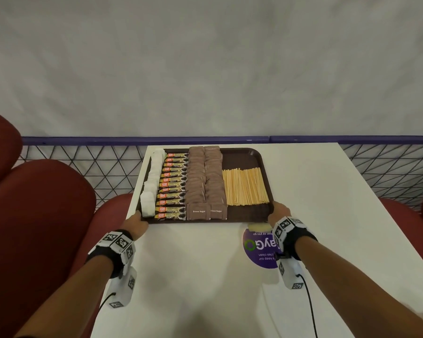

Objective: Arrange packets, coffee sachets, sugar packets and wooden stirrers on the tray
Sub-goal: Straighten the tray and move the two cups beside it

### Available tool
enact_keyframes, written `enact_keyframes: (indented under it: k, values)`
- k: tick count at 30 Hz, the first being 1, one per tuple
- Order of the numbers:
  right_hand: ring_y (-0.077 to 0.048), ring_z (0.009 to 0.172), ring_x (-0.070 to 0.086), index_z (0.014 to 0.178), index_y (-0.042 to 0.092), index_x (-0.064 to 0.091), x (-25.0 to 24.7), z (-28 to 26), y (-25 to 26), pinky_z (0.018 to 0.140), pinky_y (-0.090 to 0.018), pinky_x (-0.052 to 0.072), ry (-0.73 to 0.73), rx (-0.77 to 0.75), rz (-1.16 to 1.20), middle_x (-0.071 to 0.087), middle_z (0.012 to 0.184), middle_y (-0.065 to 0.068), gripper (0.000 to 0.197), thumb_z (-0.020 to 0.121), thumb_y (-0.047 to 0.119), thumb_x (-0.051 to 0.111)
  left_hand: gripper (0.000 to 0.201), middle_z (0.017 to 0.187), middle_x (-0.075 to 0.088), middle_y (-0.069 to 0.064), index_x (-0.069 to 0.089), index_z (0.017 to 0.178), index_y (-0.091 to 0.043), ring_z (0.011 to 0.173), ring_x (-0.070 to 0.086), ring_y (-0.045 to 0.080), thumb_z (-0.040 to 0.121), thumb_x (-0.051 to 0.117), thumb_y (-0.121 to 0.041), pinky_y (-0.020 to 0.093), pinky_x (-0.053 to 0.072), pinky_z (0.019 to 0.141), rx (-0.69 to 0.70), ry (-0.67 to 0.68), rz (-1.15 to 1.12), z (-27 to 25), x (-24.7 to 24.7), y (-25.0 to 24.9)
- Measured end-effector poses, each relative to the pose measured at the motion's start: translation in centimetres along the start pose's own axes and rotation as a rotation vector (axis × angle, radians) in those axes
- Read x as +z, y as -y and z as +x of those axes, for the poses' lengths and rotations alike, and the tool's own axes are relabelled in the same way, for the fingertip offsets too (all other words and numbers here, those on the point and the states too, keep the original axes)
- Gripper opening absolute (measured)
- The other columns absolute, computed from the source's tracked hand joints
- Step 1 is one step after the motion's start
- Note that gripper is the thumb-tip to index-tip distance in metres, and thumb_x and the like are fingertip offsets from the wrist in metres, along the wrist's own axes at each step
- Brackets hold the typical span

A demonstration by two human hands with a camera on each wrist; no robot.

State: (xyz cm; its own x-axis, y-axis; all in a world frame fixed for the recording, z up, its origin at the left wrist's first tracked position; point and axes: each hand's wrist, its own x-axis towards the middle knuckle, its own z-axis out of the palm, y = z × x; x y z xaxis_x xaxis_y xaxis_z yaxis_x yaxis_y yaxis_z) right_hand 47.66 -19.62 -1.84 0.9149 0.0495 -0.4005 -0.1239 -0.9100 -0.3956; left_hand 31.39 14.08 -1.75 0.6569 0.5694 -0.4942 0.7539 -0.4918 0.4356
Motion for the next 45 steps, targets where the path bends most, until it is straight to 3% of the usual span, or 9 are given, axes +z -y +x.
enact_keyframes:
  k: [10, 15, 19, 24, 28, 32, 37, 40, 45]
  values:
    - [-0.033, 0.116, 0.052, 0.121, -0.003, 0.047, 0.3, 0.0, 0.1, 0.094, -0.031, 0.043, 0.005, 0.011, 0.008, 0.053, 0.126, -0.022, 0.031, 0.091, -0.003, 0.044, 0.052, 0.136, 0.043, 0.022, 0.033, 0.139, -0.003, 0.126, 0.04, 0.038, 0.088, 0.047, 0.0, 0.042, 0.032, 0.109, -0.023, 0.035, -0.027, 0.3, 0.4, 0.2]
    - [-0.032, 0.116, 0.052, 0.128, 0.001, 0.043, -0.2, -0.6, -0.5, 0.094, -0.033, 0.043, 0.038, -0.023, 0.024, 0.052, 0.127, -0.02, 0.037, 0.091, 0.002, 0.044, 0.082, 0.141, 0.035, 0.023, 0.014, 0.147, -0.006, 0.129, 0.037, 0.043, 0.078, 0.055, 0.011, 0.041, 0.04, 0.097, 0.028, 0.05, -0.116, 0.2, 0.9, 0.1]
    - [-0.031, 0.13, 0.04, 0.143, 0.007, 0.027, -1.6, -1.3, -2.2, 0.107, -0.039, 0.036, 0.019, -0.083, 0.061, 0.039, 0.14, -0.018, 0.057, 0.09, 0.005, 0.05, 0.091, 0.152, 0.011, 0.024, 0.013, 0.149, -0.009, 0.138, 0.02, 0.042, 0.076, 0.068, -0.009, 0.047, 0.025, 0.112, 0.142, -0.15, 0.135, -0.8, 0.9, -1.1]
    - [-0.03, 0.132, 0.034, 0.144, 0.012, 0.024, -4.5, -2.9, -6.4, 0.109, -0.039, 0.033, 0.004, -0.093, -0.148, 0.035, 0.143, -0.015, 0.059, 0.091, 0.012, 0.049, 0.078, 0.153, 0.016, 0.021, 0.028, 0.145, -0.009, 0.14, 0.015, 0.04, 0.078, 0.068, -0.012, 0.05, 0.017, 0.116, 0.527, -0.288, 0.265, -4.2, 1.9, -5.1]
    - [-0.029, 0.132, 0.031, 0.142, 0.016, 0.028, -7.4, -5.4, -10.7, 0.106, -0.038, 0.033, 0.06, -0.07, -0.311, 0.032, 0.141, -0.013, 0.057, 0.091, 0.023, 0.052, 0.066, 0.147, 0.029, 0.017, 0.036, 0.14, -0.008, 0.136, 0.026, 0.036, 0.08, 0.063, -0.008, 0.045, 0.025, 0.112, 0.786, -0.136, 0.252, -8.1, 5.9, -9.4]
    - [-0.029, 0.132, 0.03, 0.139, 0.018, 0.034, -10.3, -8.1, -15.5, 0.108, -0.038, 0.031, 0.12, -0.045, -0.35, 0.032, 0.142, -0.011, 0.054, 0.09, 0.027, 0.055, 0.056, 0.141, 0.037, 0.012, 0.038, 0.138, -0.011, 0.131, 0.032, 0.028, 0.086, 0.058, -0.014, 0.036, 0.026, 0.112, 0.98, 0.139, 0.204, -12.8, 11.4, -13.4]
    - [-0.031, 0.132, 0.029, 0.138, 0.018, 0.036, -12.8, -11.3, -21.3, 0.109, -0.039, 0.028, 0.165, 0.026, -0.333, 0.031, 0.142, -0.012, 0.058, 0.087, 0.03, 0.061, 0.05, 0.136, 0.042, 0.003, 0.041, 0.136, -0.02, 0.128, 0.036, 0.019, 0.086, 0.047, -0.027, 0.023, 0.024, 0.107, 1.072, 0.46, 0.289, -17.9, 18.7, -17.5]
    - [-0.031, 0.132, 0.029, 0.139, 0.021, 0.035, -13.5, -12.6, -24.2, 0.11, -0.041, 0.028, 0.198, 0.048, -0.326, 0.031, 0.142, -0.011, 0.064, 0.084, 0.035, 0.064, 0.043, 0.128, 0.047, 0.004, 0.046, 0.132, -0.021, 0.119, 0.044, 0.017, 0.09, 0.051, -0.026, 0.029, 0.034, 0.104, 1.104, 0.586, 0.314, -21.2, 22.8, -19.0]
    - [-0.028, 0.136, 0.029, 0.14, 0.025, 0.034, -14.8, -13.8, -27.6, 0.112, -0.039, 0.027, 0.215, 0.078, -0.304, 0.03, 0.147, -0.006, 0.06, 0.087, 0.034, 0.06, 0.048, 0.132, 0.048, 0.002, 0.042, 0.136, -0.023, 0.122, 0.043, 0.018, 0.091, 0.057, -0.028, 0.03, 0.032, 0.106, 1.099, 0.684, 0.366, -26.2, 28.7, -20.4]
